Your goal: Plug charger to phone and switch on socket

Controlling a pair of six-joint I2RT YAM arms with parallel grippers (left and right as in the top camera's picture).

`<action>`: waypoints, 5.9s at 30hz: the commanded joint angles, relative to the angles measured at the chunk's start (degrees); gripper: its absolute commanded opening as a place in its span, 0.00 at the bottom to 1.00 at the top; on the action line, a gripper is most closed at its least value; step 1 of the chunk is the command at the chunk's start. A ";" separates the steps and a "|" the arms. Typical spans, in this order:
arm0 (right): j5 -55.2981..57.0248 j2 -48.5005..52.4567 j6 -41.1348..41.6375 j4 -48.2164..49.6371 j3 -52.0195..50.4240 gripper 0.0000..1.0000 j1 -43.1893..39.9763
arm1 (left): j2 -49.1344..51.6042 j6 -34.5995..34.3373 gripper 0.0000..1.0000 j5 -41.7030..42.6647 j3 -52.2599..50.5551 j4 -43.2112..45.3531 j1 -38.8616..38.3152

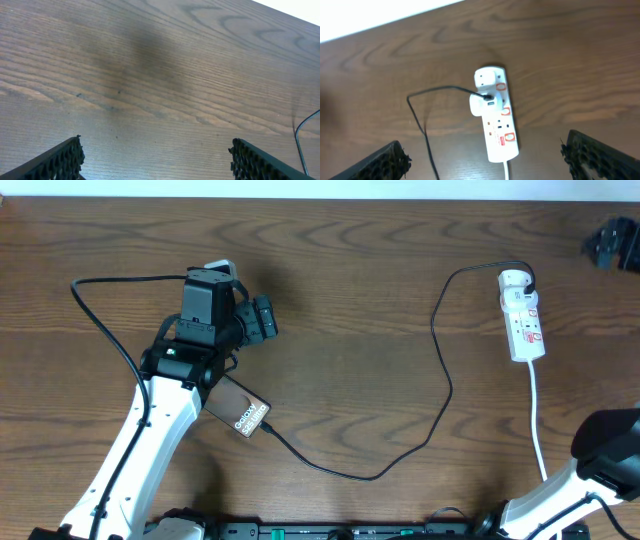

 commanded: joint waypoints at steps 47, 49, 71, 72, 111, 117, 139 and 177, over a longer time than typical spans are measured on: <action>0.59 1.44 8.24 40.11 -41.33 0.99 6.34 | 0.28 -0.55 0.92 -0.76 1.27 -1.42 -0.22; 0.57 1.46 8.09 40.15 -41.48 0.99 6.62 | 0.26 -0.55 0.92 -0.76 1.27 -1.44 -0.22; 0.39 5.77 8.72 41.79 -42.01 0.99 7.67 | 0.28 -0.52 0.92 -0.79 1.27 -2.23 -0.22; 0.37 5.79 8.72 41.99 -42.01 0.99 7.67 | 0.28 -0.55 0.92 -0.79 1.27 -2.25 -0.22; -1.55 10.62 10.91 40.24 -41.99 0.96 13.14 | 0.28 -0.55 0.92 -0.79 1.27 -2.25 -0.22; 2.01 10.43 10.86 39.12 -40.19 0.95 12.31 | 0.28 -0.55 0.92 -0.79 1.27 -2.27 -0.22; 2.12 10.38 10.84 35.21 -35.76 0.96 10.99 | 0.26 -0.55 0.92 -0.76 1.27 -2.36 -0.22; 1.64 10.47 13.20 33.83 -35.91 0.98 14.93 | 0.28 -0.55 0.92 -0.76 1.27 -2.75 -0.22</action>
